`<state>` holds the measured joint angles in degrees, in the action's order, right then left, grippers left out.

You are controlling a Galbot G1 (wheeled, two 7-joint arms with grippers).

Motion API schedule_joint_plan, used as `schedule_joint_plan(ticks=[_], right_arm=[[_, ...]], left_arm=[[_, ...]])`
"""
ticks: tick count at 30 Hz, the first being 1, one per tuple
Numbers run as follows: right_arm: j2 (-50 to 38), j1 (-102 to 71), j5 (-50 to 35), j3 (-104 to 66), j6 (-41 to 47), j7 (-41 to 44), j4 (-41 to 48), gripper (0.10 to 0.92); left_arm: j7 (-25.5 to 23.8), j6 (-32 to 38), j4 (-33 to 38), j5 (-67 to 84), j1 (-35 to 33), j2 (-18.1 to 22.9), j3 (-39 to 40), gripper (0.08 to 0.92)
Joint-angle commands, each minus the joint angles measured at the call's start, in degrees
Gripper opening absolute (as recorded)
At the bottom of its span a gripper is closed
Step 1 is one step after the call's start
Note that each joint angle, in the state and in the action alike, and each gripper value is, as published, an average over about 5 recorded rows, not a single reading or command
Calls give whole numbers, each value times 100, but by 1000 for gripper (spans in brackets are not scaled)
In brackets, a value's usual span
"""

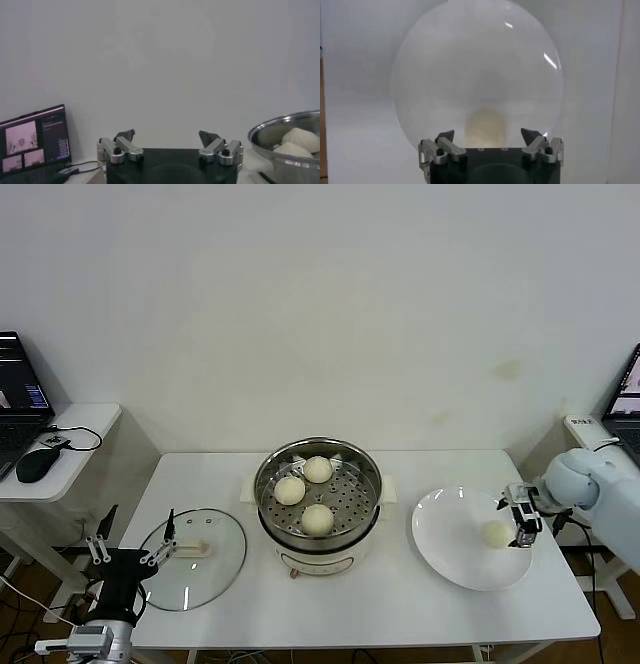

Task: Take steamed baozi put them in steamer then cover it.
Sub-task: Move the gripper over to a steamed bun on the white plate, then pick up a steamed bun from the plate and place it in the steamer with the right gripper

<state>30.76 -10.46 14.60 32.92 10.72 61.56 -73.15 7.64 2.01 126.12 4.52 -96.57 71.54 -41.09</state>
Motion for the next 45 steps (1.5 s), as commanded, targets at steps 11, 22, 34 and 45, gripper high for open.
schedule_joint_plan(ticks=[11, 22, 34, 45], right_arm=[[746, -323, 528, -349, -52, -12, 1002, 749], [796, -302, 637, -423, -59, 18, 1050, 656], [352, 347, 88, 134, 107, 207, 360, 537], [152, 3009, -1479, 1993, 684, 215, -758, 545]], left_arm=[[-5, -10, -66, 0, 36, 1, 6, 823], [1, -4, -66, 9, 20, 5, -35, 823], [7, 4, -76, 47, 32, -12, -70, 823], [9, 4, -141, 88, 108, -64, -39, 823]])
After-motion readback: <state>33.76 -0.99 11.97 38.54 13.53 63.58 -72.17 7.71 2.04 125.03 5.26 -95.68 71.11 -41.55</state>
